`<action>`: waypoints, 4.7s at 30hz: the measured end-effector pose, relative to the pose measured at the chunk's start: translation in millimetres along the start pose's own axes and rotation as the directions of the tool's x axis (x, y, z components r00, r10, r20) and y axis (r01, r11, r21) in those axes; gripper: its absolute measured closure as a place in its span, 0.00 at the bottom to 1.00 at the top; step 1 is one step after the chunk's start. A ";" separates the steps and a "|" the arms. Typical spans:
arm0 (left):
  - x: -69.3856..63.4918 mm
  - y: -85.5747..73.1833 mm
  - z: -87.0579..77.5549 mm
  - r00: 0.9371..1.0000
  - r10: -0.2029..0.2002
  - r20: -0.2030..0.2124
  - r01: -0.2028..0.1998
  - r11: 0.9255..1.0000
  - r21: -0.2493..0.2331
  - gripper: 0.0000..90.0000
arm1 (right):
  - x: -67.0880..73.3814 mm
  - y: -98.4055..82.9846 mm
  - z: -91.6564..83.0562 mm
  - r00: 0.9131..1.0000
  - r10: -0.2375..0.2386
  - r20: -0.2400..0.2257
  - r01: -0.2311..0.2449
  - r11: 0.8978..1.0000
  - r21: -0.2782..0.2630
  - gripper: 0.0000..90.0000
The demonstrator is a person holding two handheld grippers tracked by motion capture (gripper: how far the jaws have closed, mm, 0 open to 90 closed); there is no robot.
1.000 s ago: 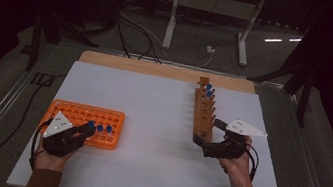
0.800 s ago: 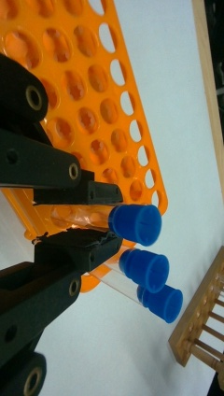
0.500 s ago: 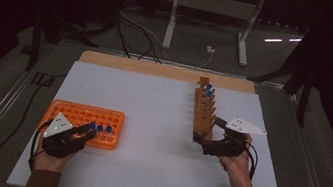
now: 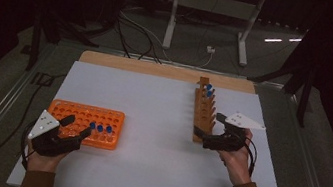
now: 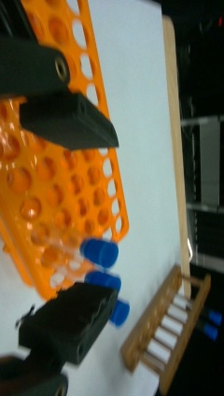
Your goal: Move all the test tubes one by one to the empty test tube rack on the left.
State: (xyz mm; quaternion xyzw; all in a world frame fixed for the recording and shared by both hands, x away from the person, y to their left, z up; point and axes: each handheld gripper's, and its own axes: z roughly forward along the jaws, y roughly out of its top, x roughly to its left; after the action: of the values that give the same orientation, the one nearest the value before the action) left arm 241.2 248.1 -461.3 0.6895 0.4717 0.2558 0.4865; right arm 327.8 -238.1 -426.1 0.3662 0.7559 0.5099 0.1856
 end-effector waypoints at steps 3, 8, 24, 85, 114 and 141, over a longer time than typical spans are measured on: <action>1.2 -0.7 0.8 0.999 -0.011 -0.034 0.011 1.000 0.000 0.18 | -0.9 2.3 2.7 1.000 -0.003 0.005 0.003 1.000 0.000 0.00; 1.8 -2.8 2.8 0.996 -0.030 -0.083 0.030 1.000 0.005 0.12 | -1.7 8.4 6.3 0.999 -0.022 0.023 0.022 1.000 -0.001 0.00; 2.1 -6.9 3.1 0.994 -0.036 -0.105 0.037 0.999 0.007 0.01 | -24.6 32.2 22.1 0.994 -0.022 0.105 0.023 1.000 -0.004 0.00; 11.4 -10.6 -2.1 0.992 -0.086 -0.094 0.085 0.996 -0.016 0.01 | -75.9 31.2 94.7 0.958 0.028 0.287 -0.060 0.993 0.103 0.85; 7.0 -5.7 -7.0 0.992 -0.084 -0.098 0.080 0.996 -0.046 0.01 | -49.2 65.4 50.5 0.987 0.013 0.159 -0.015 1.000 0.011 0.85; -24.2 26.8 -3.9 0.999 -0.017 -0.050 0.013 0.997 -0.070 0.02 | -7.6 48.0 55.9 0.999 0.006 -0.038 -0.002 0.995 0.103 0.85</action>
State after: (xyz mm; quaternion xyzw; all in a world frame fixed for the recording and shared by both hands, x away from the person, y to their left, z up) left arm 238.6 225.8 -432.7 0.6617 0.4799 0.2858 0.5001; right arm 386.9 -198.0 -406.2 0.3670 0.7839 0.4775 0.1509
